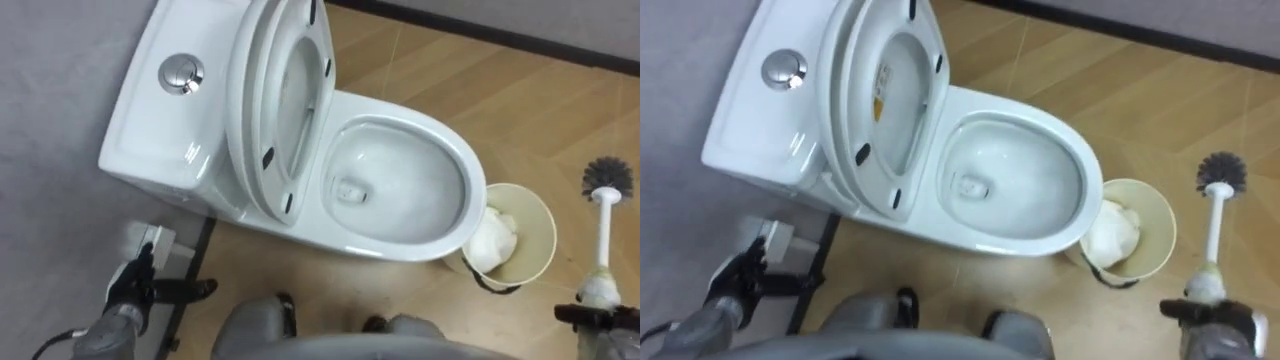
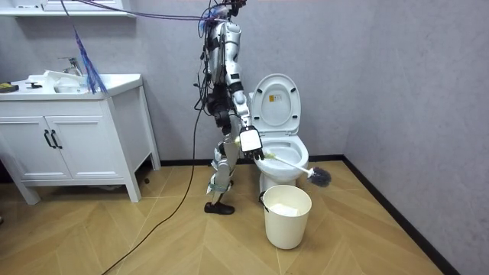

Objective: Brush toilet

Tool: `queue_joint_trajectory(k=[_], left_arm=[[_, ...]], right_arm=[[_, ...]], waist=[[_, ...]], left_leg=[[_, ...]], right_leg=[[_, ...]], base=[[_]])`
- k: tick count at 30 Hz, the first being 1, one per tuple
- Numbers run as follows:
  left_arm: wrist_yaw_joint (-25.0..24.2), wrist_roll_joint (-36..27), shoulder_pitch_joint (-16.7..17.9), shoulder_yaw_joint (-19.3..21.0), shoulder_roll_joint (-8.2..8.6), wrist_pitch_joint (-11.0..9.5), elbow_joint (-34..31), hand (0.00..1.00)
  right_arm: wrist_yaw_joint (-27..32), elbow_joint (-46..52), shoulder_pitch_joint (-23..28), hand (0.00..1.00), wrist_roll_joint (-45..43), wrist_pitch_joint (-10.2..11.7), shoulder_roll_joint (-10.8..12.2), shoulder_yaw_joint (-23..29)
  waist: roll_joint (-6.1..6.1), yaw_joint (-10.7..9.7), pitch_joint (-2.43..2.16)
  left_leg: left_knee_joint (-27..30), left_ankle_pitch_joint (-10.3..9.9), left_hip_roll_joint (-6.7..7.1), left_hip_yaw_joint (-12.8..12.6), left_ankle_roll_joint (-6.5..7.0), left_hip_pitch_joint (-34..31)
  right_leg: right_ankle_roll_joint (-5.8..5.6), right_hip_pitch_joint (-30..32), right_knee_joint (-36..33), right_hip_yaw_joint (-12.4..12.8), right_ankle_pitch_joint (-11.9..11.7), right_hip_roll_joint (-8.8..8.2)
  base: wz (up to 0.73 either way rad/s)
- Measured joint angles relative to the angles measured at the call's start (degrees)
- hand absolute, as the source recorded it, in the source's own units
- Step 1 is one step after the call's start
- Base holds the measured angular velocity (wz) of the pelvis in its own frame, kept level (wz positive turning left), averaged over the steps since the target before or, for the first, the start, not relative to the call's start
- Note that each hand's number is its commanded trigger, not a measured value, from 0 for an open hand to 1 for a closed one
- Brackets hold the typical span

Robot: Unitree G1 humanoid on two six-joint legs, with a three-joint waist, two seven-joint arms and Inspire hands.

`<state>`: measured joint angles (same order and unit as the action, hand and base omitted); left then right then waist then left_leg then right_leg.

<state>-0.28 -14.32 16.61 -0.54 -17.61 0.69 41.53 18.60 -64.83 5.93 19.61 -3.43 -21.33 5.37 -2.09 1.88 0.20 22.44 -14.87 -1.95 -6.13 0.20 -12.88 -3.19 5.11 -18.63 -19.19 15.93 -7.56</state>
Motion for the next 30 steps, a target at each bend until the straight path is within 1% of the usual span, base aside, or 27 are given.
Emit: queue_joint_trajectory(k=[2, 3, 5, 6, 7, 8, 9, 11, 13, 14, 16, 17, 18, 19, 20, 22, 24, 25, 26, 27, 28, 29, 30], left_arm=[[0.0, 0.3, 1.3, 0.6, 0.11, 0.1, 0.1, 0.00], [-0.1, 0.7, 2.0, 1.3, 0.60, 0.1, 0.1, 0.00], [0.1, 1.9, 2.9, 3.1, 1.64, 0.2, 0.1, 0.00], [0.2, 2.9, 3.4, 3.7, 1.89, 0.1, 0.1, 0.00], [0.3, 3.0, 3.5, 4.1, 2.10, 0.1, 0.1, 0.00], [0.3, 4.3, 3.6, 5.3, 2.68, 0.1, -0.1, 0.00], [0.3, 5.6, 3.8, 6.3, 3.19, 0.0, -0.1, 0.00], [1.4, 6.5, 4.4, 7.0, 3.73, -0.3, -0.7, 0.00], [3.1, 7.1, 5.3, 7.4, 4.38, -0.4, -2.7, 0.00], [4.1, 7.8, 5.9, 7.5, 4.80, -0.6, -3.9, 0.00], [5.1, 9.0, 5.9, 7.7, 5.13, -0.8, -5.0, 0.00], [5.9, 10.3, 6.0, 8.5, 5.56, -0.9, -6.7, 0.00], [7.3, 11.2, 6.3, 9.5, 6.21, -0.9, -10.0, 0.00], [8.2, 11.7, 6.8, 9.6, 6.39, -1.2, -11.7, 0.00], [10.1, 12.2, 7.2, 9.7, 6.76, -1.8, -13.9, 0.00], [12.6, 13.3, 7.6, 10.4, 7.70, -2.4, -17.0, 0.00], [15.3, 15.3, 8.4, 10.5, 8.48, -2.9, -21.3, 0.00], [16.0, 16.4, 8.4, 10.5, 8.54, -2.9, -22.4, 0.00], [17.2, 19.1, 8.4, 10.5, 8.67, -2.9, -24.4, 0.00], [18.1, 22.3, 8.4, 10.5, 8.84, -2.9, -26.6, 0.00], [18.6, 24.0, 8.4, 10.5, 9.00, -2.9, -27.9, 0.00], [19.7, 26.3, 8.4, 10.5, 9.37, -3.3, -30.3, 0.00], [20.7, 27.7, 8.4, 10.4, 9.66, -4.2, -32.6, 0.00]], right_arm=[[0.0, 2.5, 1.9, 1.00, 0.0, -0.3, 0.9, -0.1], [0.0, 3.4, 2.3, 1.00, -0.2, -0.4, 1.3, -0.1], [0.0, 4.6, 2.9, 1.00, -1.4, -0.4, 1.7, -0.1], [0.0, 5.3, 3.0, 1.00, -2.2, -0.3, 2.0, -0.5], [0.0, 5.6, 3.0, 1.00, -2.4, -0.3, 2.0, -0.8], [0.0, 6.6, 3.1, 1.00, -3.2, -0.3, 2.3, -0.9], [0.0, 7.5, 3.1, 1.00, -5.2, -0.3, 2.6, -0.9], [0.0, 8.7, 3.0, 1.00, -8.3, -0.2, 2.9, -1.3], [-0.2, 9.3, 2.8, 1.00, -12.5, -0.1, 3.2, -1.9], [-0.6, 9.3, 2.6, 1.00, -15.5, -0.1, 3.4, -2.0], [-1.1, 9.3, 2.5, 1.00, -19.1, -0.1, 3.7, -2.0], [-1.4, 9.3, 2.4, 1.00, -21.1, 0.0, 4.0, -2.1], [-1.7, 9.3, 2.0, 1.00, -23.1, 0.1, 4.0, -2.7], [-1.9, 9.3, 2.0, 1.00, -24.3, 0.4, 4.1, -3.1], [-2.0, 9.2, 2.0, 1.00, -25.7, 1.0, 4.2, -3.7], [-2.2, 9.2, 1.9, 1.00, -27.5, 1.4, 4.8, -4.3], [-2.8, 8.3, 2.1, 1.00, -29.4, 3.3, 6.4, -4.3], [-2.9, 8.0, 2.1, 1.00, -30.1, 3.4, 6.8, -4.5], [-3.3, 7.0, 1.7, 1.00, -31.3, 3.6, 7.4, -5.5], [-3.8, 6.4, 1.4, 1.00, -32.1, 3.9, 7.7, -6.5], [-3.9, 5.7, 1.3, 1.00, -32.7, 4.4, 8.0, -6.6], [-4.2, 4.1, 1.2, 1.00, -33.6, 5.2, 8.6, -6.6], [-4.7, 2.9, 1.1, 1.00, -34.0, 5.4, 9.0, -6.6]], waist=[[-0.27, 0.0, 0.09], [-0.57, 0.1, 0.08], [-0.78, 0.3, 0.05], [-0.94, 0.3, 0.02], [-1.00, 0.4, -0.01], [-1.19, 0.4, 0.01], [-1.44, 0.4, 0.06], [-1.48, 0.4, -0.12], [-1.61, 0.4, -0.12], [-1.67, 0.7, -0.14], [-1.63, 1.1, -0.13], [-1.70, 1.7, -0.10], [-1.87, 2.1, -0.05], [-1.94, 2.4, -0.02], [-1.96, 3.2, 0.02], [-2.03, 3.5, -0.01], [-2.29, 4.7, 0.10], [-2.51, 4.8, 0.18], [-3.05, 5.2, 0.07], [-3.29, 5.6, 0.17], [-3.38, 5.7, 0.20], [-3.80, 5.9, -0.04], [-4.08, 6.4, -0.21]], left_leg=[[-1.2, 0.1, 0.33, 0.1, -0.13, 2.0], [-2.0, 0.1, 0.49, 0.1, -0.12, 3.3], [-3.3, 0.1, 0.72, 0.1, -0.16, 5.4], [-3.5, 0.1, 0.76, 0.0, -0.16, 6.3], [-3.8, 0.1, 0.78, -0.1, -0.16, 6.9], [-4.2, 0.1, 0.84, 0.0, -0.16, 7.9], [-4.4, 0.1, 0.91, 0.0, -0.16, 8.7], [-4.6, 0.1, 0.91, -0.1, -0.16, 9.6], [-4.6, 0.1, 0.98, 0.2, -0.16, 10.0], [-4.7, 0.1, 1.08, 0.4, -0.16, 10.3], [-4.5, 0.1, 1.29, 1.1, -0.14, 10.6], [-4.4, 0.1, 1.33, 1.5, -0.14, 10.6], [-4.4, 0.1, 1.36, 1.8, -0.14, 10.5], [-4.4, 0.2, 1.42, 2.0, -0.12, 10.5], [-4.4, 0.2, 1.63, 2.6, -0.09, 10.5], [-4.4, 0.3, 1.86, 3.6, -0.01, 10.5], [-4.0, 0.3, 1.94, 4.9, -0.02, 10.5], [-4.0, 0.3, 2.03, 5.2, -0.03, 10.3], [-4.1, 0.5, 2.20, 6.0, -0.24, 9.9], [-4.0, 0.7, 2.32, 6.8, -0.38, 9.4], [-4.0, 0.8, 2.40, 7.2, -0.44, 9.2], [-3.9, 1.0, 2.61, 8.2, -0.52, 8.7], [-3.8, 1.2, 2.74, 8.6, -0.61, 8.6]], right_leg=[[-0.27, -1.7, 1.2, -0.4, -0.2, -0.04], [-0.37, -3.0, 2.1, -0.7, -0.4, -0.07], [-0.58, -4.6, 2.8, -0.9, -0.6, -0.19], [-0.66, -5.5, 3.1, -0.9, -0.7, -0.21], [-0.67, -5.9, 3.1, -1.0, -0.7, -0.22], [-0.84, -7.1, 3.7, -1.2, -0.8, -0.18], [-0.96, -8.2, 4.5, -1.3, -1.0, -0.08], [-0.98, -9.3, 5.2, -1.6, -1.3, 0.08], [-1.07, -10.0, 5.4, -2.7, -1.4, 0.01], [-1.14, -10.6, 5.7, -3.0, -1.5, 0.00], [-1.27, -11.6, 6.1, -3.9, -1.6, -0.02], [-1.27, -11.8, 6.1, -4.4, -1.6, -0.02], [-1.27, -12.1, 6.1, -4.6, -1.6, 0.02], [-1.27, -12.4, 6.1, -4.7, -1.6, 0.01], [-1.27, -12.9, 6.2, -5.2, -1.6, -0.03], [-1.28, -13.6, 6.2, -6.2, -1.6, -0.12], [-1.28, -14.1, 6.4, -7.1, -1.6, 0.03], [-1.28, -14.1, 6.6, -7.7, -1.6, 0.08], [-1.28, -14.1, 7.0, -7.9, -1.6, 0.22], [-1.28, -14.1, 7.2, -8.2, -1.6, 0.37], [-1.27, -14.2, 7.2, -8.4, -1.6, 0.45], [-1.24, -14.3, 7.5, -9.2, -1.6, 0.57], [-1.24, -14.5, 8.1, -9.4, -1.6, 0.69]], base=[[0.00], [0.00], [-0.07], [-0.05], [0.00], [0.00], [0.04], [0.03], [0.09], [0.12], [0.18], [0.20], [0.17], [0.17], [0.28], [0.31], [0.26], [0.32], [0.33], [0.32], [0.38], [0.39], [0.33]])
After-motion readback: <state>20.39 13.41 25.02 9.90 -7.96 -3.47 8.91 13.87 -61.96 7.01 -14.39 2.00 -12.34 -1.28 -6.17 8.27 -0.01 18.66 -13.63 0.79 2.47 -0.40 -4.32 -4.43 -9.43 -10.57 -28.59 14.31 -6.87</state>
